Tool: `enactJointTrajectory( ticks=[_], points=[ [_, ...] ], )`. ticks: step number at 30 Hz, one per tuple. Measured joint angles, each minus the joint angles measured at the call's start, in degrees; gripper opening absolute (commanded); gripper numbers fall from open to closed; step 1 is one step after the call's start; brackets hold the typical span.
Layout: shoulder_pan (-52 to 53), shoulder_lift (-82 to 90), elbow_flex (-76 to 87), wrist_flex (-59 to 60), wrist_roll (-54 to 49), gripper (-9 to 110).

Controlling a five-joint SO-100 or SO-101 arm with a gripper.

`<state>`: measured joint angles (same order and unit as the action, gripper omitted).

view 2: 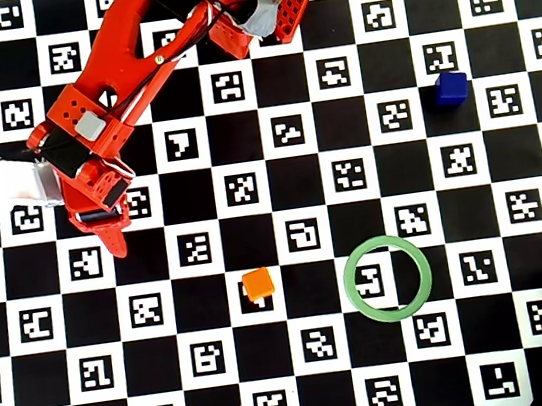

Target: Grab the red cube then put it in the green circle then put the blue cube on top and finally the orange cube on top

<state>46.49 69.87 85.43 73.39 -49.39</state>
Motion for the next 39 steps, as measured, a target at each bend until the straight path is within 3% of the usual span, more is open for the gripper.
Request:
enactJointTrajectory(
  ticks=[39],
  points=[
    [0.0, -1.6, 4.4, -10.0, -4.9, 45]
  ],
)
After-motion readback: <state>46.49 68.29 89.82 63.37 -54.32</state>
